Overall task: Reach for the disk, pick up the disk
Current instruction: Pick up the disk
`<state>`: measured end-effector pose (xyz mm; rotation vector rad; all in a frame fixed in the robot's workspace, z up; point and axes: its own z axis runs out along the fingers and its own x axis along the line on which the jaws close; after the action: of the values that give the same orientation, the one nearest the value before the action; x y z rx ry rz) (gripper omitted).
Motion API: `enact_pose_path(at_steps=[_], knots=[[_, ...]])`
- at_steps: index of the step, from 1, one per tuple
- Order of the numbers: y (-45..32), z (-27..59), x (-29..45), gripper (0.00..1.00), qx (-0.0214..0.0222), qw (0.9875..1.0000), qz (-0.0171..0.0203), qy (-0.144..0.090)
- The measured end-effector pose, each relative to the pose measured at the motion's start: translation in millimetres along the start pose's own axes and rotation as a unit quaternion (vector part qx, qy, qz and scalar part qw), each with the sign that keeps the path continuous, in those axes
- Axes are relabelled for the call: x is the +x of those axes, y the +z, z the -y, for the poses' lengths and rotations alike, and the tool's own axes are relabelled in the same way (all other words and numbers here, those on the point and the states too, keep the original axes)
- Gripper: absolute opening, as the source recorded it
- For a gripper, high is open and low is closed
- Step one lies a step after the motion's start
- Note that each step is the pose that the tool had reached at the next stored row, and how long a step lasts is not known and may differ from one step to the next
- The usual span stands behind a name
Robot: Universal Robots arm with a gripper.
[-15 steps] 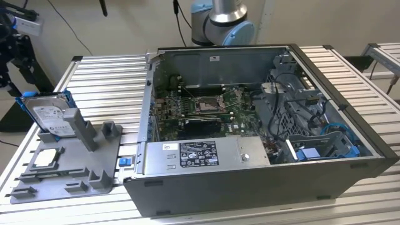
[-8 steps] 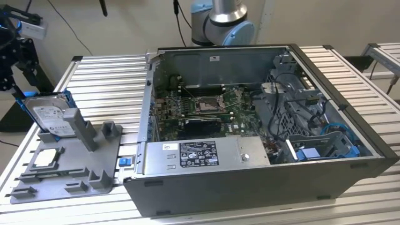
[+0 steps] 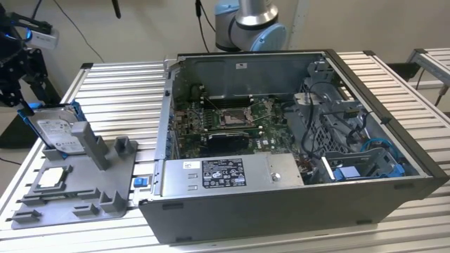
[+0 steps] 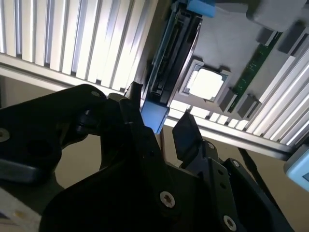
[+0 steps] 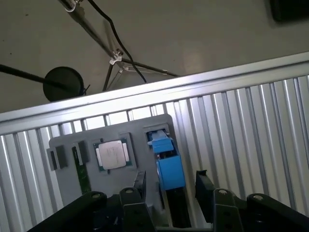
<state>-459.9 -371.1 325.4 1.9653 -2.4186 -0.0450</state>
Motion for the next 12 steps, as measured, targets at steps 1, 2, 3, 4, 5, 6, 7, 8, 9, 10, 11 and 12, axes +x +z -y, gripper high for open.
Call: enact_pose_path(at_steps=[1,2,3,4,5,6,7,8,9,10,11,12], knots=[[1.9,0.1,0.0,1.0,0.0001,1.0,-0.0001,-0.001],[3.6,0.2,0.0,1.0,0.0001,1.0,-0.0002,-0.003],[5.4,0.2,0.1,1.0,0.0,1.0,-0.0003,-0.005],[7.2,0.0,0.2,1.0,0.0,1.0,-0.0004,-0.007],[9.1,-0.9,0.3,1.0,0.0,1.0,-0.0004,-0.009],[10.8,-2.1,0.7,1.0,-0.0001,0.9999,-0.0005,-0.011],[12.8,-3.7,1.0,1.0,0.0,0.9999,-0.0006,-0.013],[14.9,-4.7,1.2,1.0,0.0002,0.9999,-0.0006,-0.017],[16.5,-5.0,1.3,1.0,0.0002,0.9998,-0.0008,-0.022],[17.7,-5.0,1.4,1.0,0.0001,0.9996,-0.0012,-0.029],[19.0,-5.3,1.4,1.0,0.0,0.9993,-0.0015,-0.036],[20.3,-5.5,1.4,1.0,0.0001,0.9992,-0.0016,-0.041]])
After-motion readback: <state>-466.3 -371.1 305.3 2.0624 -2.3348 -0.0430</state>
